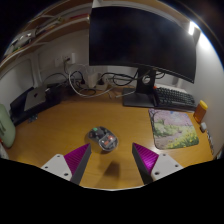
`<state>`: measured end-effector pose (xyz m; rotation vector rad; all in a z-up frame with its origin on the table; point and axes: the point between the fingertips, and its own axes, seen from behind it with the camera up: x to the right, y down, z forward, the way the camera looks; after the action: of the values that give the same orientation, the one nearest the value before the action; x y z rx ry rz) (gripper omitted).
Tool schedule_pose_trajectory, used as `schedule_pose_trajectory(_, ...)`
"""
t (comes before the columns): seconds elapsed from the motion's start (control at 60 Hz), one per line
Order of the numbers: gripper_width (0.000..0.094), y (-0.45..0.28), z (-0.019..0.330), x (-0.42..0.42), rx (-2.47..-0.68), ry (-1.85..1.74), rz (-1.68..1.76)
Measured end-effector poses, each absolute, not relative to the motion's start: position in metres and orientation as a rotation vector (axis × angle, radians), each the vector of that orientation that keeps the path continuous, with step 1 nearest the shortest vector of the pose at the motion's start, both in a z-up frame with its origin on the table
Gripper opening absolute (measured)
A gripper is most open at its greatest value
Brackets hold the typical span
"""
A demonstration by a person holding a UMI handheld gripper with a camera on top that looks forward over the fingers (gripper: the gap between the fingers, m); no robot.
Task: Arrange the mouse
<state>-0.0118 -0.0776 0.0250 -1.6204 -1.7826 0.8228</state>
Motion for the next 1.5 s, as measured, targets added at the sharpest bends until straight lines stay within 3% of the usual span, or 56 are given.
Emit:
schedule_pose_trajectory(0.25,0.0869,-0.084,-0.001,-0.060,-1.633,-1.781,0.793)
schedule_pose_trajectory(0.633,0.0868,-0.065,-0.013,-0.112,-1.716,-1.717,0.743)
schedule_pose_trajectory(0.733,0.0467,-0.069,-0.017,-0.109,-1.732,-1.717,0.741)
schedule_pose_trajectory(0.883,0.0387,-0.080,-0.016,-0.105,-1.719,-1.773,0.740)
schedule_pose_trajectory(0.95,0.0356,-0.080,-0.002,-0.108,-1.704,-1.780,0.763)
schedule_pose_trajectory(1.067,0.0355,-0.058,0.062,-0.125,-1.677,-1.693,0.873)
schedule_pose_trajectory(1.167,0.0356,-0.008,0.107,-0.142,-1.659,-1.611,0.910)
schedule_pose_trajectory(1.25,0.0355,0.053,0.122,-0.155,-1.656,-1.559,0.874)
schedule_pose_trajectory(1.333,0.0355,0.118,0.109,-0.158,-1.628,-1.544,0.779)
schedule_pose_trajectory(1.5,0.0363,0.200,0.034,-0.152,-1.720,-1.584,0.695)
